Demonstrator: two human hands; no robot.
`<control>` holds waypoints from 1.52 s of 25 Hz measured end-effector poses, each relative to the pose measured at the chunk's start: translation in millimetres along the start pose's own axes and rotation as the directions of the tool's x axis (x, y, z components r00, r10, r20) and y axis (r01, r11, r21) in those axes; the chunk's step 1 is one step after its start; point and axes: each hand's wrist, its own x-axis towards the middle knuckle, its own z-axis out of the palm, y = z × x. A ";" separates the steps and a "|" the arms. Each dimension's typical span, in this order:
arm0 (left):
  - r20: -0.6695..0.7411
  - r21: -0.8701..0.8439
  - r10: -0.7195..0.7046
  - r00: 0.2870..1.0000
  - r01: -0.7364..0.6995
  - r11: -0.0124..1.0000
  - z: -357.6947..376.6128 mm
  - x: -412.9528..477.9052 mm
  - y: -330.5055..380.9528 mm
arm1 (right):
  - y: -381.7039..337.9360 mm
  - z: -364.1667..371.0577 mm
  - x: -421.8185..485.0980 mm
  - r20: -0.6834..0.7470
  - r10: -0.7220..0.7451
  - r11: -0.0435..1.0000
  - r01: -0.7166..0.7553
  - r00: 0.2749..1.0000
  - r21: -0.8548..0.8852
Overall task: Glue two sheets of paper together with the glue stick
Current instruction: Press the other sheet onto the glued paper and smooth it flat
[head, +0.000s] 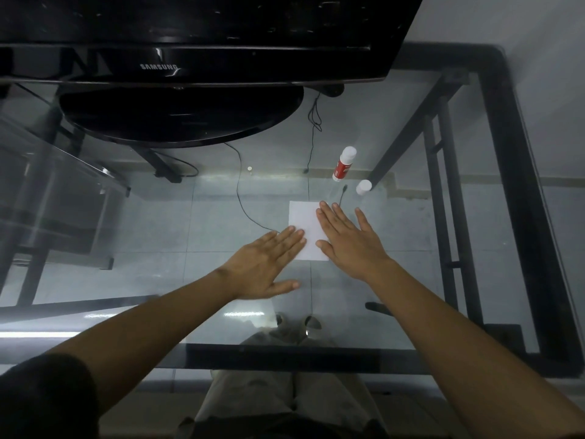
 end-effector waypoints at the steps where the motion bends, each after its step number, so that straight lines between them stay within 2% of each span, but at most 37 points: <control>1: -0.002 0.016 0.032 0.999 -0.032 0.999 2.6 -5.8 2.3 | 0.1 0.0 0.0 -0.003 -0.002 1.000 0.002 1.000 -0.002; 4: -0.110 -0.018 0.067 0.992 -0.070 0.997 -4.5 -6.0 -0.7 | -0.2 1.3 -1.0 -0.015 -0.006 1.000 0.006 1.000 -0.001; 7: -0.218 -0.172 -0.168 0.961 0.131 0.976 -16.2 14.1 -1.3 | -1.0 3.5 -0.8 -0.022 -0.010 1.000 0.010 1.000 0.019; 10: -0.160 -0.147 -0.277 0.947 0.255 0.956 -8.8 27.5 2.2 | -2.4 5.6 -1.7 -0.064 0.011 1.000 -0.012 0.998 -0.007; 13: -0.180 -0.120 -0.272 0.945 0.253 0.960 -2.9 27.8 0.5 | -15.2 10.6 -10.8 -0.140 0.027 1.000 -0.028 0.990 -0.001; 16: -0.214 -0.115 -0.256 0.943 0.236 0.965 -3.9 27.2 0.7 | -32.7 20.5 -28.0 -0.111 -0.040 0.999 0.040 0.993 0.000; 22: -0.189 -0.122 -0.263 0.946 0.243 0.962 -7.3 27.4 2.4 | -18.3 20.0 -69.2 -0.141 -0.056 0.997 0.046 0.988 -0.069; 27: -0.186 -0.117 -0.266 0.946 0.248 0.962 -8.1 26.6 2.9 | -22.9 17.9 -46.4 -0.120 -0.065 0.996 0.071 0.991 0.045; 32: -0.176 -0.114 -0.275 0.945 0.258 0.960 -7.2 26.9 3.1 | 1.9 21.6 -50.2 -0.117 -0.069 0.997 0.071 0.991 0.006; 36: -0.184 -0.125 -0.273 0.944 0.252 0.959 -6.7 26.3 3.6 | -7.0 15.4 -27.8 -0.106 -0.041 0.993 0.052 0.993 0.101; 38: -0.184 -0.124 -0.273 0.944 0.253 0.960 -7.3 26.4 3.4 | -7.3 13.5 -20.3 -0.113 -0.044 0.994 0.054 0.993 0.093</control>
